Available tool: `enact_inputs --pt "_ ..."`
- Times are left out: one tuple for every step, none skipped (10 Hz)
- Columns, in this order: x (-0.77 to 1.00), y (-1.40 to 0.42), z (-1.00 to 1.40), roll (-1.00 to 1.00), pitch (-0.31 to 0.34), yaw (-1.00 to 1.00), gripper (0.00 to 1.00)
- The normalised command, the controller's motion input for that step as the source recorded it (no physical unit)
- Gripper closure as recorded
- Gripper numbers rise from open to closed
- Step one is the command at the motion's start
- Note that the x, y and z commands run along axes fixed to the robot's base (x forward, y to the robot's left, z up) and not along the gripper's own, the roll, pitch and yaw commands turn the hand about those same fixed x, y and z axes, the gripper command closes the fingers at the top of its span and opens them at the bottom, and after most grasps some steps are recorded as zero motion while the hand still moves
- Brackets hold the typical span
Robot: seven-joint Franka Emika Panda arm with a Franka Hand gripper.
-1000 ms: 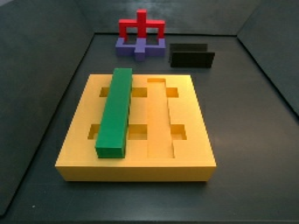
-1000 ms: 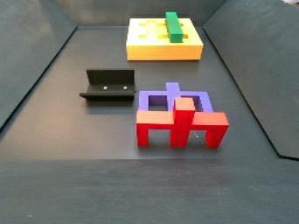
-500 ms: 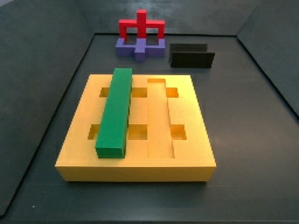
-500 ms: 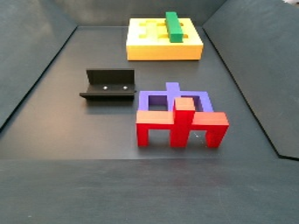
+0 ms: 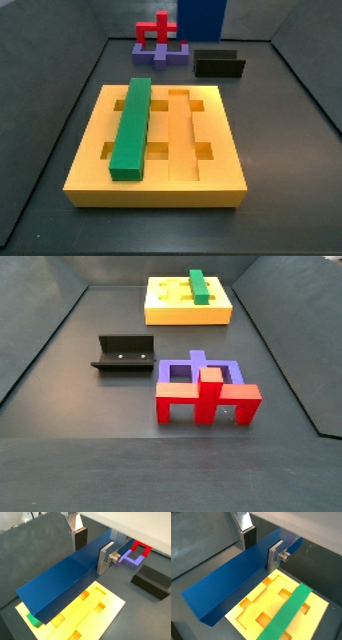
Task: Pick up the blue object. Move up. Move to above the board. Insert the blue object.
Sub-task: Insert the blue object.
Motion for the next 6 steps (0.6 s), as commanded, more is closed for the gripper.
enact_inputs --pt "0.05 -0.09 -0.88 0.17 -0.1 0.22 1.0" --pt "0.03 -0.21 -0.91 0.16 -0.104 0.13 1.0" --pt "0.0 -0.36 -0.94 0.1 -0.164 -0.02 1.0" --pt "0.0 -0.23 -0.87 0.04 -0.204 -0.17 1.0" --pt "0.0 -0.12 -0.83 0.0 -0.226 -0.06 1.0" --pt "-0.07 -0.2 -0.81 0.05 -0.236 -0.01 1.0"
